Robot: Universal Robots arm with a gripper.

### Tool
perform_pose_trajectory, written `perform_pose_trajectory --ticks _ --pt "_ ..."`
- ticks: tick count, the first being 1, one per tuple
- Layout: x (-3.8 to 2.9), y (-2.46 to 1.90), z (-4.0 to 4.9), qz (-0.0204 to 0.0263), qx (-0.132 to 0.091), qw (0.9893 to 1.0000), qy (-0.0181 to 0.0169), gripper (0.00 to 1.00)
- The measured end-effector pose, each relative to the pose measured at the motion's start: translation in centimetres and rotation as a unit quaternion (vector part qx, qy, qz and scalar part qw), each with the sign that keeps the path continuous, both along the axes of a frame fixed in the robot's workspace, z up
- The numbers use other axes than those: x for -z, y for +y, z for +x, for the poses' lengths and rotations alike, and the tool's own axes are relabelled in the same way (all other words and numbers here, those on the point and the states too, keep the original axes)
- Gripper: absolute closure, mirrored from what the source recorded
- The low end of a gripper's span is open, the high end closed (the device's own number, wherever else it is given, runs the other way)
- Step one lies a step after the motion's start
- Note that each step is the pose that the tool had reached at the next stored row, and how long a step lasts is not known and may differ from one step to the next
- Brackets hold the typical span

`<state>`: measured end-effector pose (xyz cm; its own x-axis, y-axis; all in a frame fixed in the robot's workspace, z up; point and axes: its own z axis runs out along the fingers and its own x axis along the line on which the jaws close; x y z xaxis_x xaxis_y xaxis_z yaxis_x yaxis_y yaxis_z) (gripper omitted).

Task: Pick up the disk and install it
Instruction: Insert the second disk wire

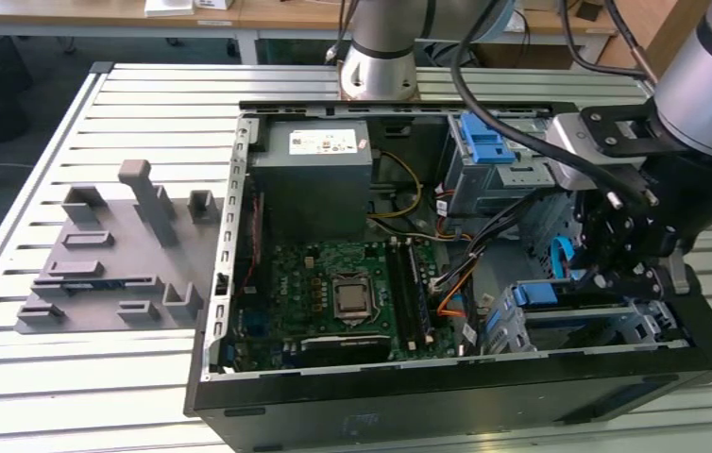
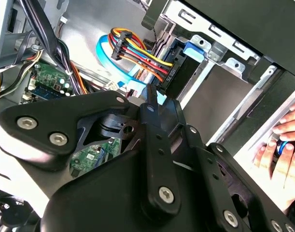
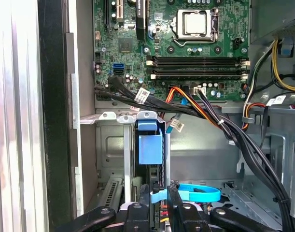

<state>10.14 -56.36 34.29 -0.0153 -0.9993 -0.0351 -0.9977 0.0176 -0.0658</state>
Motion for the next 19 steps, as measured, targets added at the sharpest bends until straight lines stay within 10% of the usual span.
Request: perform_pose_trajectory --ticks 19 --pt "-0.50 0.00 0.00 0.0000 0.000 1.0000 0.0000 0.89"
